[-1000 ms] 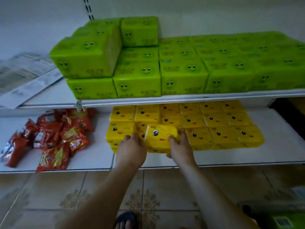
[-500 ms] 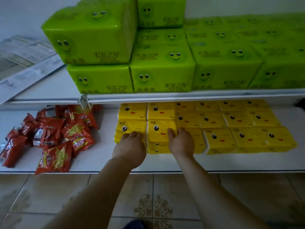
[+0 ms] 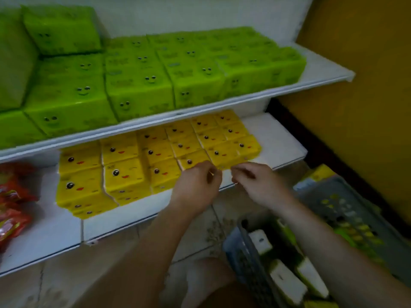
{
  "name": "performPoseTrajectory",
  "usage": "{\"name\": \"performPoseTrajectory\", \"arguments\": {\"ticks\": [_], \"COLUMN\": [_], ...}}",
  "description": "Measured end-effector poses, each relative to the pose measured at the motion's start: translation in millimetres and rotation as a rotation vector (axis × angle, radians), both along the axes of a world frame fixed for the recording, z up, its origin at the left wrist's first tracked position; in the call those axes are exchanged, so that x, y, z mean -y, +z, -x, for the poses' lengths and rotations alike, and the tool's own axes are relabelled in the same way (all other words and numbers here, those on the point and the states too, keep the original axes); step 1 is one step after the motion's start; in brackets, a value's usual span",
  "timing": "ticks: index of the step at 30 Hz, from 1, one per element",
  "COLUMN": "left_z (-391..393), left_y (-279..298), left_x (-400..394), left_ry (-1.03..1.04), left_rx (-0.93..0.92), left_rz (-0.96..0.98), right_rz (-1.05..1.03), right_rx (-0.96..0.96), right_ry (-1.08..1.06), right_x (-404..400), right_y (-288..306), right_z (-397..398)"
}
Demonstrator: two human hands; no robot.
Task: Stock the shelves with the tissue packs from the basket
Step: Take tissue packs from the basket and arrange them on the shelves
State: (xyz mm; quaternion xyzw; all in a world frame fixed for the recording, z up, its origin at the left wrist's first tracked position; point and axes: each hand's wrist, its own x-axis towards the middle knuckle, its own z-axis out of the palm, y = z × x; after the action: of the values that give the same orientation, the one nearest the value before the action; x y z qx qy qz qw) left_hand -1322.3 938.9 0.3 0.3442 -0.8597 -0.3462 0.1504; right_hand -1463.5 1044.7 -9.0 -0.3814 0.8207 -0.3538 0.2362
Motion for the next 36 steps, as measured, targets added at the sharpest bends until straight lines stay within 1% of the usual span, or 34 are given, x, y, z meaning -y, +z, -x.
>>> {"name": "performPoseTrajectory", "arguments": {"ticks": [2,4,6,8,10,14,18,20,22,23,25,27,29,32,34,36], "left_z": [26,47,62,70,71,62,54,50,46,45,43,41,40,39,41,44], "left_y": [6,4,-4,-17,-29,-48,-60,-63,-67,-70,-71,-69,-65,-60,-55,-51], "left_x": [-46,-91,-134,-175,-214,-272,-295,-301,-303,-304,-303,-301,-299,-294,-287,-277], "left_ry": [-0.149,-0.304,-0.466,-0.64,-0.783,-0.991,-1.086,-1.119,-1.139,-1.14,-1.136,-1.123,-1.105,-1.055,-0.975,-0.833], "left_rx": [-0.054,-0.042,0.03,0.137,0.249,0.427,0.579,0.614,0.64,0.655,0.671,0.671,0.658,0.642,0.623,0.587], "left_rz": [-0.055,-0.089,-0.129,-0.228,-0.317,-0.233,-0.255,-0.251,-0.24,-0.249,-0.272,-0.29,-0.308,-0.374,-0.458,-0.574], "right_rz": [-0.092,-0.197,-0.32,-0.475,-0.646,-0.84,-1.019,-1.015,-1.007,-1.017,-1.041,-1.009,-0.931,-0.797,-0.661,-0.445], "right_rx": [-0.059,-0.093,-0.113,-0.134,-0.107,0.004,0.11,0.204,0.3,0.294,0.218,0.158,0.116,0.08,0.065,0.103], "right_ry": [-0.016,-0.036,-0.083,-0.095,-0.069,0.006,0.091,0.094,0.166,0.21,0.274,0.307,0.305,0.243,0.146,-0.021], "right_x": [-55,-111,-168,-224,-273,-340,-363,-366,-366,-366,-365,-363,-363,-365,-366,-367], "right_y": [15,26,32,31,26,-1,-27,-27,-24,-23,-23,-25,-24,-13,0,12], "right_z": [19,29,32,27,15,-25,-66,-76,-80,-82,-84,-85,-82,-71,-59,-44]}}
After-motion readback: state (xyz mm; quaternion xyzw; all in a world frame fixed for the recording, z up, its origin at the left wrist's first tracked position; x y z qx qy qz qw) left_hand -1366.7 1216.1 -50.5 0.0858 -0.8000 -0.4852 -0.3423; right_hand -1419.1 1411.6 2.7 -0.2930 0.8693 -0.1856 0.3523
